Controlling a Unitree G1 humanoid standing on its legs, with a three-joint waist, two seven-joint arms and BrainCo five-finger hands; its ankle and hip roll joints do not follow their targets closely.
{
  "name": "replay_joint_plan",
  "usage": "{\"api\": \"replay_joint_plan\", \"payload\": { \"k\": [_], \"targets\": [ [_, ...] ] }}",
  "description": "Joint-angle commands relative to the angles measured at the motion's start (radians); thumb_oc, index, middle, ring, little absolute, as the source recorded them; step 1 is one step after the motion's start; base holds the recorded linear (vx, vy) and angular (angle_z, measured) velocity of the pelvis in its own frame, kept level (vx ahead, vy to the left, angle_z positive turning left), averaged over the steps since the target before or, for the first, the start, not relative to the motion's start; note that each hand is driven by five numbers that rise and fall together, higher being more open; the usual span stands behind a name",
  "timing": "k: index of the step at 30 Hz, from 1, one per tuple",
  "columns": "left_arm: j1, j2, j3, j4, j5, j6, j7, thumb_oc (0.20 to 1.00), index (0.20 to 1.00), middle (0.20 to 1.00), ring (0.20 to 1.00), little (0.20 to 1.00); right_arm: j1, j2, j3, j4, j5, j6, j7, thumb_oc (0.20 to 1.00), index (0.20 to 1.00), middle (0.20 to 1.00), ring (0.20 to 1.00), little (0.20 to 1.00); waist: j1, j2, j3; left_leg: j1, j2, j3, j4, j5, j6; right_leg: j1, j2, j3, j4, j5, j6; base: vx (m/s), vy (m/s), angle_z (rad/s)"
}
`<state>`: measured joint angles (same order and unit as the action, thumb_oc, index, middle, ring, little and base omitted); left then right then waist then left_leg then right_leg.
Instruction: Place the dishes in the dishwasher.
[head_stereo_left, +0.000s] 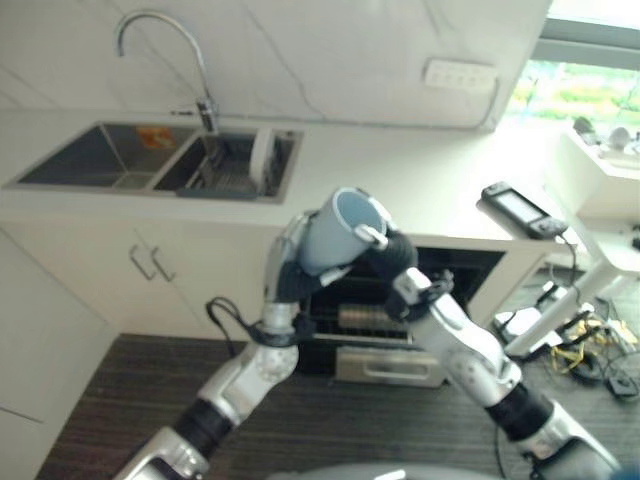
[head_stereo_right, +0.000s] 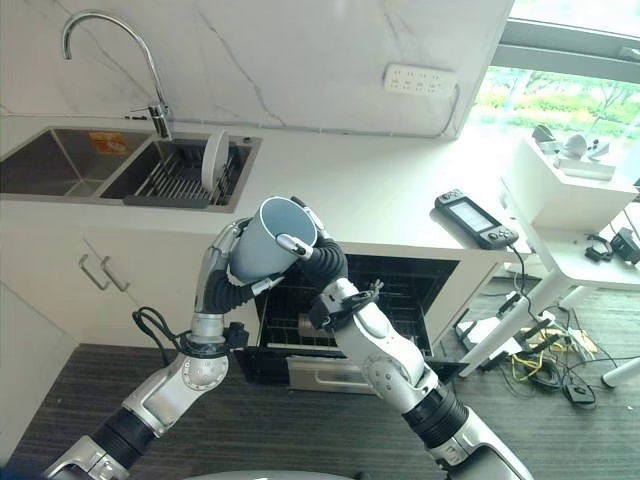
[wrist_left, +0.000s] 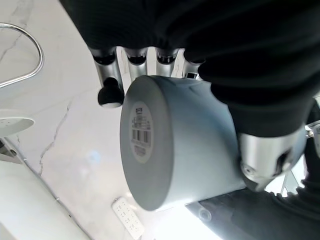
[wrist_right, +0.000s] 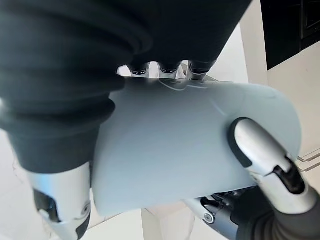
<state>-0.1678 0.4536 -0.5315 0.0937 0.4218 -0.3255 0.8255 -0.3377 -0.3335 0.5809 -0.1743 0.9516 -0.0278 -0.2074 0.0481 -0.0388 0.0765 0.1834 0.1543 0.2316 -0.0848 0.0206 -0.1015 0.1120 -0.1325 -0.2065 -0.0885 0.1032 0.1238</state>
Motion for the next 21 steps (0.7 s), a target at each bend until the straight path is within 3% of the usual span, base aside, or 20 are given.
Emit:
{"api": "replay_joint_plan", "payload": {
  "k": [1, 16, 21],
  "targets": [
    [-0.116, 0.013, -0.067, 0.01, 0.044, -0.069, -0.005, 0.2, 0.2, 0.2, 0.2, 0.2, -0.073, 0.084, 0.042, -0.031, 0.003, 0.002, 0.079, 1.0, 1.0, 1.0, 1.0, 1.0, 0.02, -0.034, -0.007, -0.063, 0.041, -0.098, -0.003, 0.002, -0.013, 0.089, -0.109, -0.001, 0.001, -0.075, 0.098, 0.0, 0.0, 0.0],
    [-0.098, 0.01, -0.06, 0.02, 0.011, -0.127, -0.066, 0.2, 0.2, 0.2, 0.2, 0.2, -0.048, 0.095, 0.057, -0.005, 0.085, -0.037, 0.356, 1.0, 1.0, 1.0, 1.0, 1.0, 0.035, -0.037, -0.006, -0.069, 0.048, -0.103, -0.002, 0.008, -0.015, 0.093, -0.107, -0.015, 0.001, -0.076, 0.099, 0.0, 0.0, 0.0],
    [-0.092, 0.013, -0.056, 0.017, 0.01, -0.136, -0.07, 0.2, 0.2, 0.2, 0.2, 0.2, -0.043, 0.099, 0.062, 0.004, 0.062, -0.044, 0.375, 1.0, 1.0, 1.0, 1.0, 1.0, 0.037, -0.035, -0.006, -0.068, 0.049, -0.103, -0.002, 0.009, -0.016, 0.094, -0.108, -0.019, 0.001, -0.075, 0.099, 0.0, 0.0, 0.0]
  ]
}}
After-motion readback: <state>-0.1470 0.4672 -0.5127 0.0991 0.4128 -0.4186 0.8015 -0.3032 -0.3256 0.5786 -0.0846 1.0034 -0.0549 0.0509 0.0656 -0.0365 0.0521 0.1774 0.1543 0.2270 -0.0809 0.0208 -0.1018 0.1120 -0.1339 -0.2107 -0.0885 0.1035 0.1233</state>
